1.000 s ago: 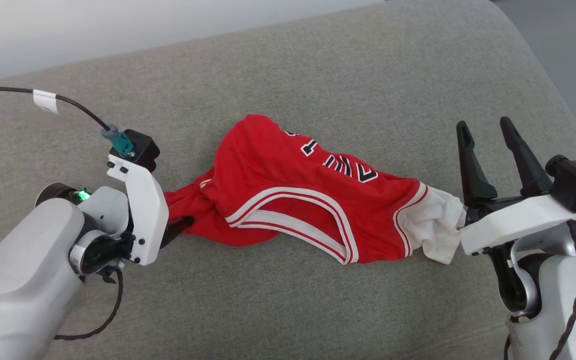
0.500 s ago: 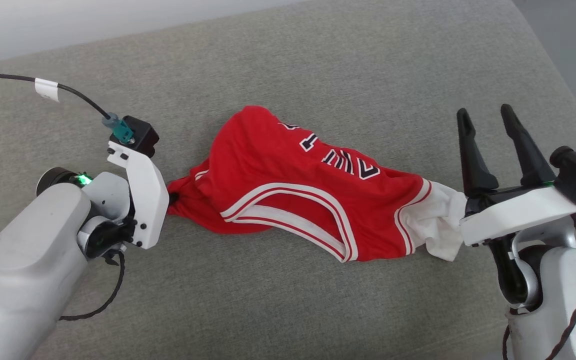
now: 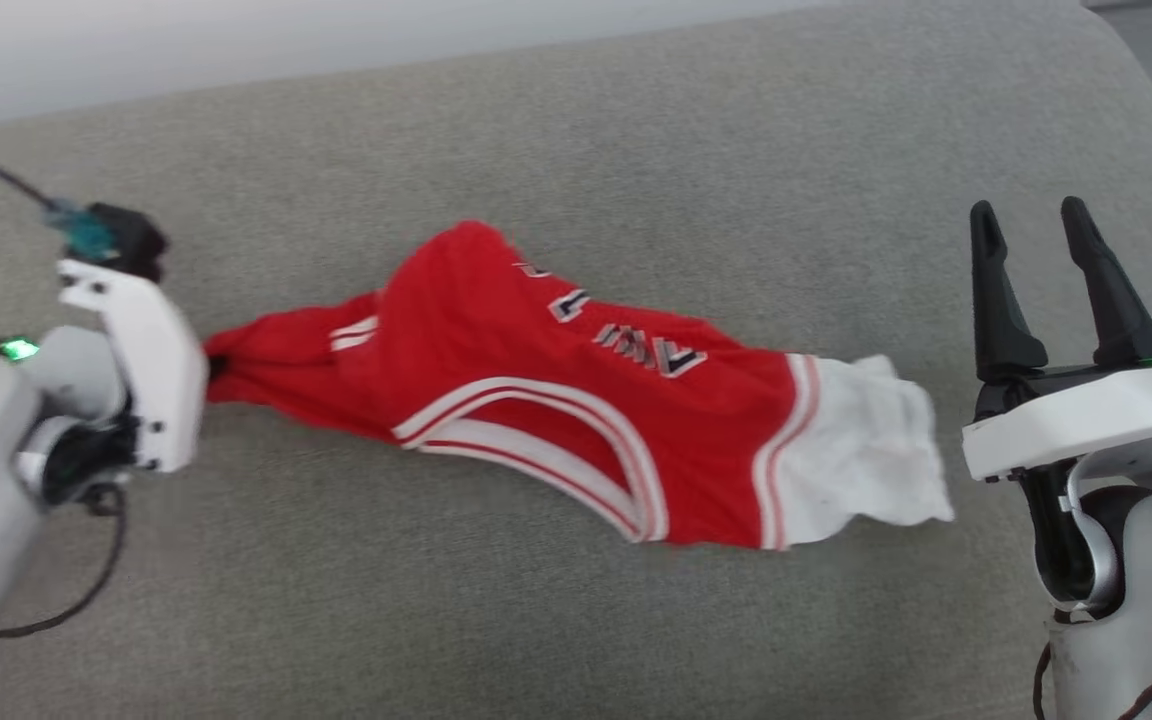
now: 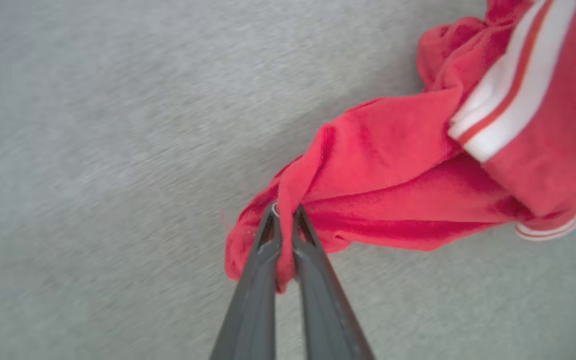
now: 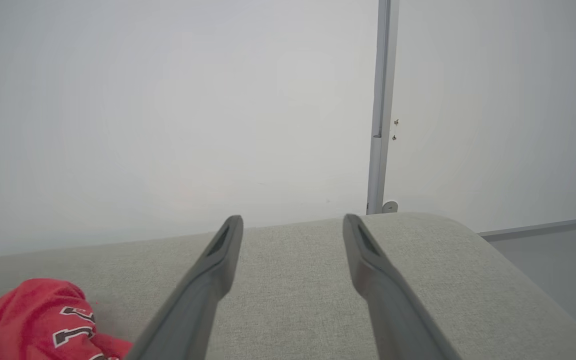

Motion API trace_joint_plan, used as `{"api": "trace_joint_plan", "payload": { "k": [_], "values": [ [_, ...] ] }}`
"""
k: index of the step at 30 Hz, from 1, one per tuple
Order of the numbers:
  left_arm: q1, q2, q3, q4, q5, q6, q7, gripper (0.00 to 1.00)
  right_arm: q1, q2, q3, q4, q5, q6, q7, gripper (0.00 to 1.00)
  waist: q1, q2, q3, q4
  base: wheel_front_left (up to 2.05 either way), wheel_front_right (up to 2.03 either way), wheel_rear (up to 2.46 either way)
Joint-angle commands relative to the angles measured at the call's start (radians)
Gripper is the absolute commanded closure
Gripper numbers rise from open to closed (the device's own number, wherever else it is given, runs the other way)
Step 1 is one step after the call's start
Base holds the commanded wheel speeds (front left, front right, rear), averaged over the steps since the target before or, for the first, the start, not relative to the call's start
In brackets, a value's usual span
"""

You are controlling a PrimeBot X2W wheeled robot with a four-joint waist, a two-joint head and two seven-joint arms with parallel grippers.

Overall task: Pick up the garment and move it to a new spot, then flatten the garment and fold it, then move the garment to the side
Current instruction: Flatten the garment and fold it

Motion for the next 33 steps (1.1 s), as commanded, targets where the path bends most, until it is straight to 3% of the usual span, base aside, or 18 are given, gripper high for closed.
{"api": "trace_joint_plan", "payload": {
  "k": [1, 7, 8, 9, 10, 23, 27, 33],
  "values": [
    [0.029, 0.038, 0.016, -0.006, -0.012, 0.020, 0.002, 1.00, 0.005, 0.000, -0.004, -0.009, -0.004, 0.000, 0.007, 0.00, 0.0000, 0.0000, -0.007, 0.017, 0.00, 0.00, 0.00],
    [0.090, 0.098, 0.050, -0.023, -0.064, 0.060, 0.003, 1.00, -0.007, 0.000, -0.002, -0.013, 0.001, 0.000, 0.016, 0.00, 0.0000, 0.0000, -0.003, 0.038, 0.00, 0.00, 0.00],
    [0.096, 0.099, 0.057, -0.025, -0.066, 0.061, -0.006, 0.80, -0.009, 0.000, 0.000, -0.012, 0.003, 0.000, 0.017, 0.00, 0.0000, 0.0000, -0.001, 0.042, 0.00, 0.00, 0.00],
    [0.101, 0.098, 0.062, -0.023, -0.074, 0.064, -0.011, 0.51, -0.012, 0.000, 0.001, -0.011, 0.003, 0.000, 0.017, 0.00, 0.0000, 0.0000, 0.000, 0.044, 0.00, 0.00, 0.00],
    [0.105, 0.095, 0.066, -0.020, -0.084, 0.066, -0.009, 0.00, -0.015, 0.000, 0.004, -0.011, 0.001, 0.000, 0.016, 0.00, 0.0000, 0.0000, 0.001, 0.046, 0.00, 0.00, 0.00],
    [-0.012, 0.080, 0.054, -0.145, -0.092, 0.100, 0.137, 0.00, -0.001, 0.000, 0.027, -0.011, 0.002, 0.000, 0.003, 0.00, 0.0000, 0.0000, -0.034, 0.044, 0.00, 0.00, 0.00],
    [-0.040, 0.053, 0.037, -0.215, -0.112, 0.131, 0.221, 0.00, 0.011, 0.000, 0.041, -0.010, 0.010, 0.000, 0.001, 0.00, 0.0000, 0.0000, -0.044, 0.025, 0.00, 0.00, 0.00],
    [-0.013, 0.029, 0.024, -0.259, -0.130, 0.157, 0.253, 0.00, 0.019, 0.000, 0.048, -0.008, 0.020, 0.000, 0.006, 0.00, 0.0000, 0.0000, -0.038, -0.011, 0.00, 0.00, 0.00]
  ]
}}
